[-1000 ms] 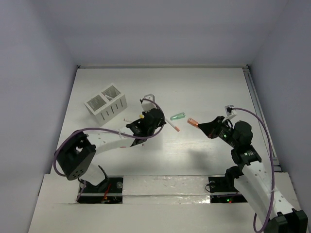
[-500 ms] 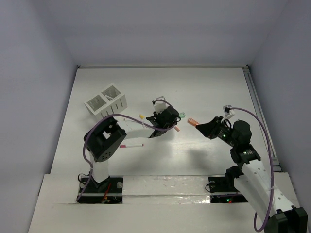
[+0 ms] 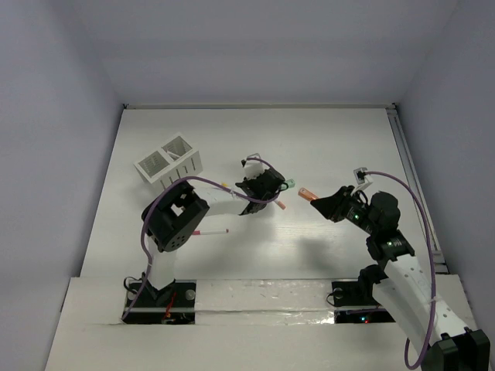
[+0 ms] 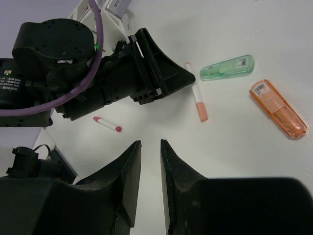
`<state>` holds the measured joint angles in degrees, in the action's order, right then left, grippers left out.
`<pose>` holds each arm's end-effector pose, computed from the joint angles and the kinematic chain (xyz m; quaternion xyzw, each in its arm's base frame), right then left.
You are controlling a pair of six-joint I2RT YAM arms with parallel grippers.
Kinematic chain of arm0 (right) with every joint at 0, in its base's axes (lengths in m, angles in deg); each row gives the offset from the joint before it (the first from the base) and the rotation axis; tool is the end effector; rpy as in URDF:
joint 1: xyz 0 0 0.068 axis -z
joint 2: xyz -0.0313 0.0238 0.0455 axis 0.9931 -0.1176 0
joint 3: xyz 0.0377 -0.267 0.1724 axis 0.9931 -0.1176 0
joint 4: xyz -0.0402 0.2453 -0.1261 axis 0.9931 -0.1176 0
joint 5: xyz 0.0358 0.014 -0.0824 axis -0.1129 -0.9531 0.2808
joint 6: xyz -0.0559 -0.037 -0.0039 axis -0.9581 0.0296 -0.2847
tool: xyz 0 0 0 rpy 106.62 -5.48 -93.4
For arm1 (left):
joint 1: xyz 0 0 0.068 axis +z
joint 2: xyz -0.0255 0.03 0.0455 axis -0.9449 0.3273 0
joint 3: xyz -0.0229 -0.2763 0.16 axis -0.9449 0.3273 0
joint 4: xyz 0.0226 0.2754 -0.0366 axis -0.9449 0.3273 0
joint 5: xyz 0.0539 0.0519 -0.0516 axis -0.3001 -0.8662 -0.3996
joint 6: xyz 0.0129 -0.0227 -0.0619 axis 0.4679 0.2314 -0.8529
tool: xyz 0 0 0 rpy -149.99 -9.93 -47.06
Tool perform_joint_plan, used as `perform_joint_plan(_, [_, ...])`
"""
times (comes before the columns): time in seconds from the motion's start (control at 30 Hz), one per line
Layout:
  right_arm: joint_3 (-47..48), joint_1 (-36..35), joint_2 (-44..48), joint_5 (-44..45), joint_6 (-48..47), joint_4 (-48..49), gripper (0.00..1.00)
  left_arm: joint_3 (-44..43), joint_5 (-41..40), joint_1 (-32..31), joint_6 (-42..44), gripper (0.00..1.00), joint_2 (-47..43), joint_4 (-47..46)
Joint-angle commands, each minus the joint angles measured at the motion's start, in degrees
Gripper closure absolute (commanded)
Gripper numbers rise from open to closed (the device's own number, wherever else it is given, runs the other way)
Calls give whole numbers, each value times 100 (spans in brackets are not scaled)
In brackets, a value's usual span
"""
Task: Sort the stationery into containers
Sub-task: Pick up the pen from the center of the board.
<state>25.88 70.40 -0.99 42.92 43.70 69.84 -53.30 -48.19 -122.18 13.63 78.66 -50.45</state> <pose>0.1404 0.0592 0.2524 -0.0333 0.7655 0.4190 0.4872 0.2950 -0.3296 0.1801 -0.1285 0.8824 -0.1966 0.4077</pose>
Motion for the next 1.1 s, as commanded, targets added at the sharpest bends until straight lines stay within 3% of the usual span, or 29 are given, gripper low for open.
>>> perform_joint_plan(0.0, [2,-43,71,-76,-47,276,72,-289,-239,83,295,73,208,233])
perform_joint_plan(0.27, [37,-43,132,-6,-65,179,72,-843,-564,84,1078,90,455,919])
perform_joint_plan(0.37, [11,-43,80,-6,-30,240,72,-931,-573,84,1272,88,463,1059])
perform_joint_plan(0.53, [55,-43,44,11,-48,214,72,-966,-608,84,1571,73,489,1078])
perform_joint_plan(0.73, [72,-43,106,47,-48,153,72,-1203,-433,137,1747,73,779,1096])
perform_joint_plan(0.87, [20,-43,97,-6,23,258,72,-1283,-441,137,1765,80,920,1122])
perform_joint_plan(1.0, [46,-43,80,47,-39,188,72,-932,-538,137,1817,100,692,753])
perform_joint_plan(1.07, [3,-43,80,3,-4,275,72,-879,-626,137,1817,100,482,700])
